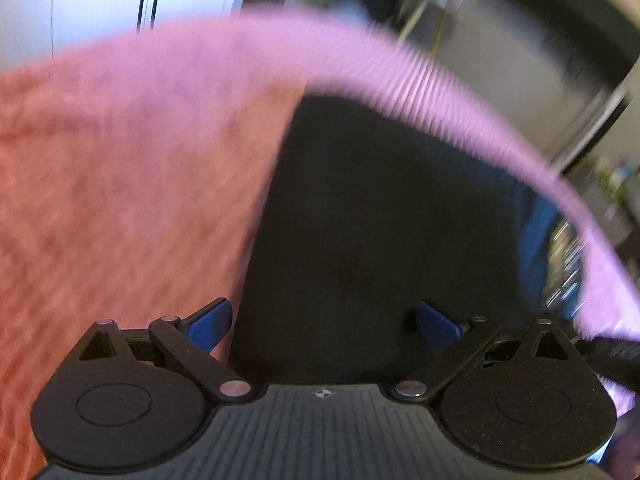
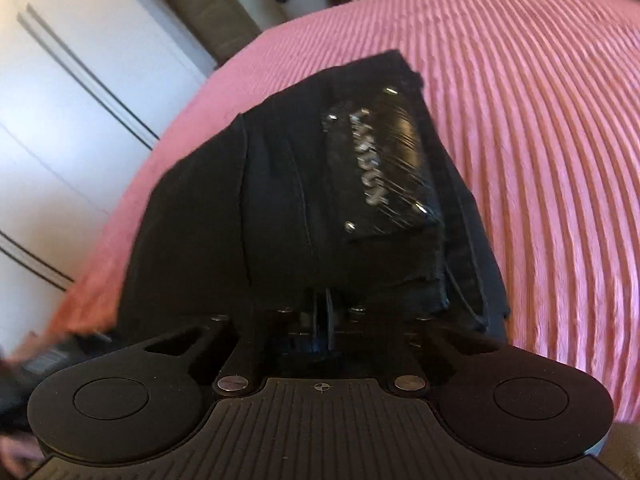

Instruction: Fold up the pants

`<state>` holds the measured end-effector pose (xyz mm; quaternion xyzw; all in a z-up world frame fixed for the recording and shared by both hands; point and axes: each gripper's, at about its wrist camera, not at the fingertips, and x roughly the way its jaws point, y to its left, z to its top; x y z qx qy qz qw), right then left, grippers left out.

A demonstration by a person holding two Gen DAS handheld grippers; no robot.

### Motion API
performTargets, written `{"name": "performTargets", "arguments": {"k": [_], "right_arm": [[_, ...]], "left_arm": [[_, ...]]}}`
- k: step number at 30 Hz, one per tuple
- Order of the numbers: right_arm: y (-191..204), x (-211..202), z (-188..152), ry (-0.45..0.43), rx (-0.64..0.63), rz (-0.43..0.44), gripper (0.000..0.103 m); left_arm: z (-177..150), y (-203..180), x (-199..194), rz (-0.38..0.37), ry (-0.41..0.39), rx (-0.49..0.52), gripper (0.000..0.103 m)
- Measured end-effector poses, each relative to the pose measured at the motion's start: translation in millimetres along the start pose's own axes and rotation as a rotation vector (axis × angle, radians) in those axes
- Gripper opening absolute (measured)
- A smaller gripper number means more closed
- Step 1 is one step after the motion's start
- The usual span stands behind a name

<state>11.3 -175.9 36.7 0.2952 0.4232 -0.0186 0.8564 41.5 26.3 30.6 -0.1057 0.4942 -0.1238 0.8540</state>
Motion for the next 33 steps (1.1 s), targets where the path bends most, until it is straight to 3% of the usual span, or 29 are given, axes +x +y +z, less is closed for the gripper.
{"name": "performTargets", "arguments": {"k": [2, 7, 10, 12, 15, 17, 20, 24, 27, 28, 33], "right_arm": [[-1.1, 9.3, 0.1, 0.023, -0.005, -0.021, 0.001], [15.8, 16.4, 6.3, 0.036, -0.048, -0.104, 0.0], [34.7, 1.8, 17.0, 0.05, -0.074, -0.027, 0.019], [48.0, -4.4, 28.9, 0.016, -0.114, 0.011, 0.022], [68.2, 1.4, 57.2, -0.047, -0.162, -0.011, 0.029], [84.9, 11.8, 76.1, -0.098, -0.2, -0.076, 0.031], [99.7, 36.5, 97.8, -0.101, -0.245, -0.138, 0.031], [88.4, 79.7, 97.0, 0.031, -0.298, -0.235, 0.024], [62.9, 95.9, 94.8, 0.073, -0.269, -0.216, 0.015], [57.9, 98.0, 96.4, 0.074, -0.248, -0.203, 0.011], [43.2, 70.4, 92.3, 0.037, -0.173, -0.098, 0.011]], "left_arm": [[1.5, 1.4, 10.9, 0.012, 0.044, -0.005, 0.099], [5.5, -6.3, 5.4, 0.011, 0.0, 0.052, 0.099], [12.9, -10.0, -22.5, -0.007, -0.101, 0.039, 0.099], [22.9, -14.0, -37.8, -0.041, -0.182, 0.03, 0.099], [56.8, -29.0, -30.0, -0.016, -0.224, 0.082, 0.099], [83.7, -40.5, -8.4, 0.028, -0.213, 0.102, 0.099], [114.6, -54.1, 30.0, 0.047, -0.179, 0.107, 0.099], [123.0, -58.5, 76.4, 0.121, -0.093, 0.117, 0.099], [111.0, -66.9, 101.0, 0.207, -0.096, 0.244, 0.099], [106.6, -67.8, 102.6, 0.213, -0.111, 0.249, 0.099], [101.6, -57.3, 89.5, 0.167, -0.127, 0.197, 0.099]]}}
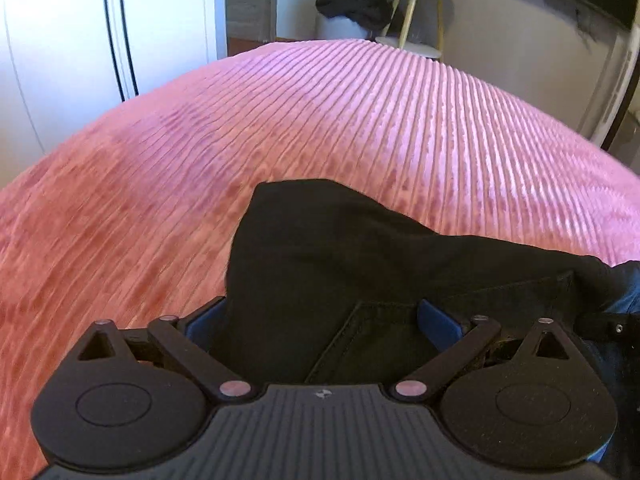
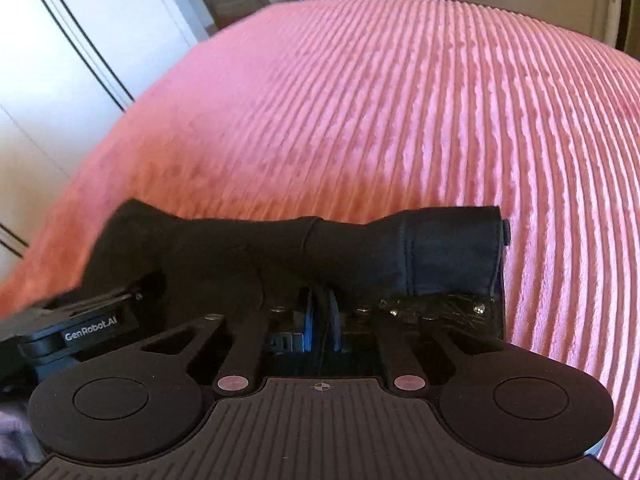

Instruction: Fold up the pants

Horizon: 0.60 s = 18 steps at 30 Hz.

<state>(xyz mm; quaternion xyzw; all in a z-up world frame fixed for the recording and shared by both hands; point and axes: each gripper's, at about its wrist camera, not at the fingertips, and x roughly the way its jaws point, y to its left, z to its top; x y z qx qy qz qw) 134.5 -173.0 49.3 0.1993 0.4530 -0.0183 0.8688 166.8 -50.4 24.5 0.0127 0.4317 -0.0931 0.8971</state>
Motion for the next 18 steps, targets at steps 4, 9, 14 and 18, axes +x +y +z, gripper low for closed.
{"name": "performTargets", "arguments": {"k": [4, 9, 14, 18], "right_arm": [[-12.2, -53.2, -36.3, -0.023, 0.081, 0.156, 0.058], [-33.6, -78.3, -85.0, -0.032, 0.114, 0.098, 0.053], [-57.3, -50.7, -80.3, -0.012, 0.267, 0.103, 0.045], [-71.3, -73.2, -74.2, -0.035, 0.284, 0.204, 0.056]], "left_arm": [[-17.2, 13.2, -41.0, -0.067, 0.0, -0.007, 0.099], [-59.0, 25.4, -61.1, -0.135, 0.062, 0.006, 0.099], [-65.7, 43.9, -43.6, -0.224, 0.126, -0.086, 0.099], [-57.1, 65.5, -61.0, -0.243, 0.095, -0.175, 0.099]]}}
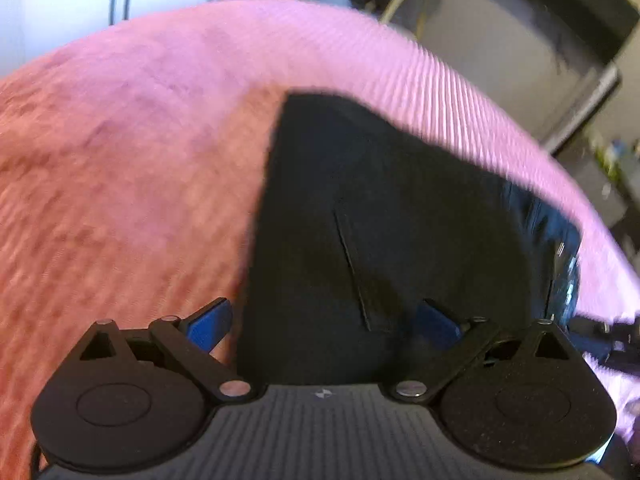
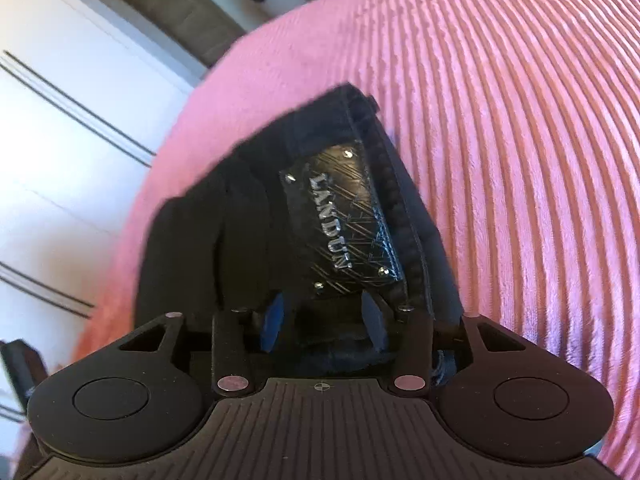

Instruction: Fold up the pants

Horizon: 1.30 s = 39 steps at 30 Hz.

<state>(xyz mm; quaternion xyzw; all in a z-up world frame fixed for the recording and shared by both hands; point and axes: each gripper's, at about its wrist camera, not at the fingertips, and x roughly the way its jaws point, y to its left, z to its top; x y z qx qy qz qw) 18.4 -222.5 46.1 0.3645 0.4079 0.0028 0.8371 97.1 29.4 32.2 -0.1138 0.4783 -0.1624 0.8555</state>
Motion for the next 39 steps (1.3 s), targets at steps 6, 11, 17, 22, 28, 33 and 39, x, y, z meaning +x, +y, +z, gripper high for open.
{"name": "performTargets", "arguments": {"k": [6, 11, 17, 22, 28, 33, 39], "right_arm": [[-54.0, 1.7, 26.0, 0.011, 0.093, 0.065, 0.093], [-86.3, 32.2, 44.2, 0.053, 0.228, 0.235, 0.093], [-78.8, 61.9, 63.9, 0.108, 0.195, 0.324, 0.098], [-70.7, 75.5, 67.7, 0.112, 0.187, 0.293, 0.086], [-45.3, 68.5, 62.3, 0.07, 0.127, 0.256, 0.059], [-13.2, 66.6, 71.7, 0.041, 0.06, 0.27, 0.054], [24.2, 72.4, 99.7, -0.015, 0.015, 0.236, 0.058]], "left_arm": [[26.1, 41.6, 6.6, -0.013, -0.021, -0.083, 0.099], [40.0, 45.4, 33.2, -0.11, 0.035, -0.059, 0.099], [56.2, 32.8, 62.9, -0.217, 0.092, -0.018, 0.099], [64.2, 17.6, 80.3, -0.238, 0.083, -0.043, 0.099], [62.4, 3.2, 71.4, -0.235, 0.017, -0.086, 0.099], [68.4, 0.8, 51.4, -0.247, -0.021, -0.13, 0.099], [85.5, 4.1, 31.0, -0.238, -0.064, -0.184, 0.096]]}}
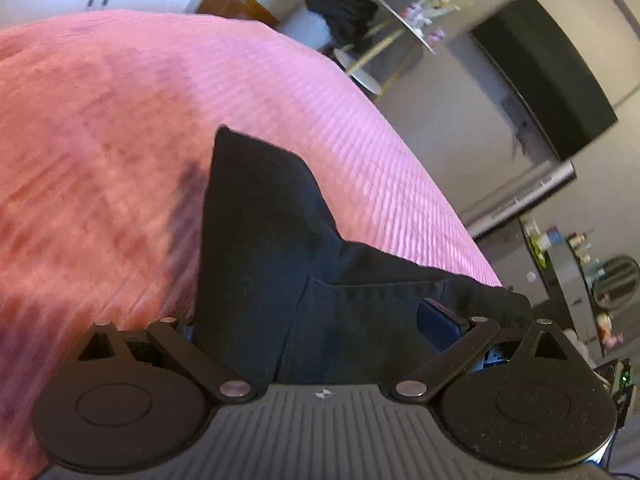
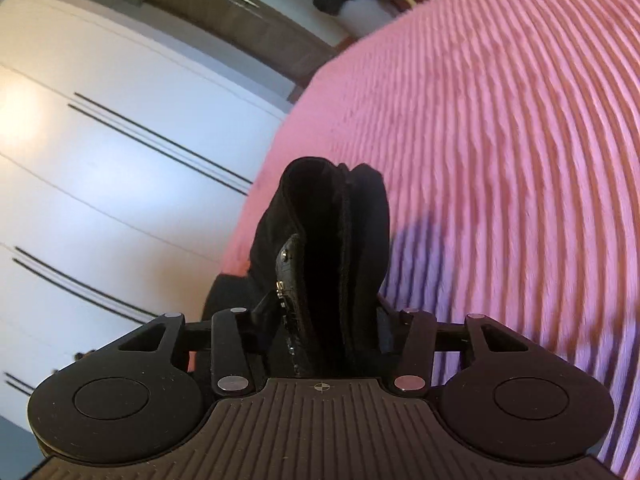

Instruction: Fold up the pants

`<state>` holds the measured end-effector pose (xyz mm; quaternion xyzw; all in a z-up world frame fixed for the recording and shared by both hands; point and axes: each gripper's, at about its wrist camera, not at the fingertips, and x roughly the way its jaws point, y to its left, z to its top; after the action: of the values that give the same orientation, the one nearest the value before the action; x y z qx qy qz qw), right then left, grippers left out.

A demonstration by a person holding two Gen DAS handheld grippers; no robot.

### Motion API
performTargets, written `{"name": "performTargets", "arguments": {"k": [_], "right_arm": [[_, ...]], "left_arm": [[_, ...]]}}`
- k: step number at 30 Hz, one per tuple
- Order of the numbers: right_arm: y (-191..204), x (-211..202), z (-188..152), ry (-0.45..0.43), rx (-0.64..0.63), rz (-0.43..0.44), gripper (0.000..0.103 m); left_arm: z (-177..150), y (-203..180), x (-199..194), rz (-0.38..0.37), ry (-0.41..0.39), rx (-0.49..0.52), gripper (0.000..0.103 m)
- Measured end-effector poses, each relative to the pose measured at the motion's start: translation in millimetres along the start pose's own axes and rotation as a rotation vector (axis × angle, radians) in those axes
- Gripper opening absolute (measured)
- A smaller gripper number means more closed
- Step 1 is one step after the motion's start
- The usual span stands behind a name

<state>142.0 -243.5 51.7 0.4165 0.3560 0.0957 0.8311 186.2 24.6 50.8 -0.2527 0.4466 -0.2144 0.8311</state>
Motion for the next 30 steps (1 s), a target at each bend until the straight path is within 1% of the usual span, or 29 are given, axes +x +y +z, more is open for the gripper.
{"name": "performTargets", "arguments": {"k": [1, 2, 3, 4, 5, 6, 9, 10, 11, 13, 14, 15, 16, 17, 18, 19, 21, 22, 24, 25, 27, 28, 29, 30], "right_arm": [[1.1, 2.9, 3.5, -0.024, 0.013, -0.04, 0.065], [-0.3, -0.6, 4.0, -0.058, 0.025, -0.111, 0.073], [3.1, -3.0, 3.7, -0.108, 0.016, -0.179, 0.076], [7.8, -9.2, -0.3, -0.163, -0.008, -0.211, 0.079], [12.3, -13.3, -4.9, -0.172, -0.021, -0.219, 0.08], [16.8, -17.8, -11.9, -0.16, -0.024, -0.209, 0.08], [27.8, -37.3, -49.3, -0.136, -0.024, -0.114, 0.079], [33.8, -39.3, -64.4, -0.123, -0.046, -0.089, 0.077], [38.3, -43.6, -76.2, -0.115, -0.07, -0.079, 0.07], [47.5, -42.5, -99.9, -0.096, -0.131, -0.068, 0.066], [46.2, -47.1, -106.6, -0.076, -0.151, -0.077, 0.063], [38.9, -44.7, -111.5, -0.053, -0.154, -0.103, 0.063], [36.4, -40.2, -111.8, -0.034, -0.15, -0.143, 0.055], [39.0, -40.1, -113.1, -0.03, -0.167, -0.185, 0.042], [43.0, -39.8, -113.3, -0.032, -0.196, -0.214, 0.037], [46.1, -38.4, -112.8, -0.029, -0.209, -0.225, 0.037], [53.6, -35.7, -114.3, -0.01, -0.252, -0.274, 0.037], [55.3, -28.8, -114.5, -0.005, -0.277, -0.302, 0.034], [61.5, -16.0, -112.2, 0.013, -0.323, -0.375, 0.026], [62.6, -12.2, -113.3, 0.023, -0.336, -0.418, 0.018], [58.5, -1.3, -113.0, 0.05, -0.329, -0.451, 0.015], [55.0, 3.0, -114.4, 0.058, -0.325, -0.47, 0.006], [50.6, 10.7, -113.7, 0.061, -0.334, -0.487, 0.0], [45.5, 13.8, -115.6, 0.062, -0.335, -0.479, 0.0]], "left_arm": [[3.5, -1.1, -2.0, 0.025, -0.018, 0.01, 0.094], [7.3, -2.1, -3.6, 0.085, -0.04, 0.027, 0.094], [9.1, -6.7, -7.8, 0.191, -0.093, 0.069, 0.094], [9.2, -13.4, -14.6, 0.302, -0.159, 0.131, 0.096], [8.4, -18.4, -21.9, 0.364, -0.211, 0.179, 0.099], [6.8, -21.7, -28.6, 0.382, -0.228, 0.206, 0.099], [-9.3, -28.9, -39.1, 0.388, -0.153, 0.209, 0.099], [-21.1, -31.5, -42.6, 0.387, -0.145, 0.212, 0.099], [-36.0, -34.1, -45.1, 0.382, -0.149, 0.22, 0.099], [-65.4, -39.9, -47.1, 0.399, -0.143, 0.221, 0.099], [-79.3, -43.2, -44.4, 0.399, -0.13, 0.233, 0.099], [-90.7, -45.4, -39.8, 0.405, -0.103, 0.251, 0.099], [-98.4, -45.2, -36.7, 0.424, -0.072, 0.263, 0.099], [-107.0, -46.8, -31.8, 0.45, -0.037, 0.265, 0.099], [-112.6, -47.0, -28.4, 0.462, -0.012, 0.262, 0.099], [-116.6, -46.7, -27.4, 0.463, 0.006, 0.258, 0.099], [-122.1, -48.2, -28.9, 0.466, 0.007, 0.255, 0.099], [-123.3, -50.0, -29.8, 0.474, 0.006, 0.259, 0.099], [-122.1, -52.1, -30.2, 0.487, 0.013, 0.267, 0.099], [-124.7, -53.4, -31.3, 0.489, 0.014, 0.27, 0.099], [-126.2, -55.7, -31.1, 0.497, 0.018, 0.28, 0.099], [-127.1, -55.3, -31.5, 0.502, 0.018, 0.284, 0.099], [-127.6, -55.3, -32.0, 0.505, 0.017, 0.285, 0.099], [-127.3, -55.6, -32.1, 0.51, 0.016, 0.285, 0.099]]}}
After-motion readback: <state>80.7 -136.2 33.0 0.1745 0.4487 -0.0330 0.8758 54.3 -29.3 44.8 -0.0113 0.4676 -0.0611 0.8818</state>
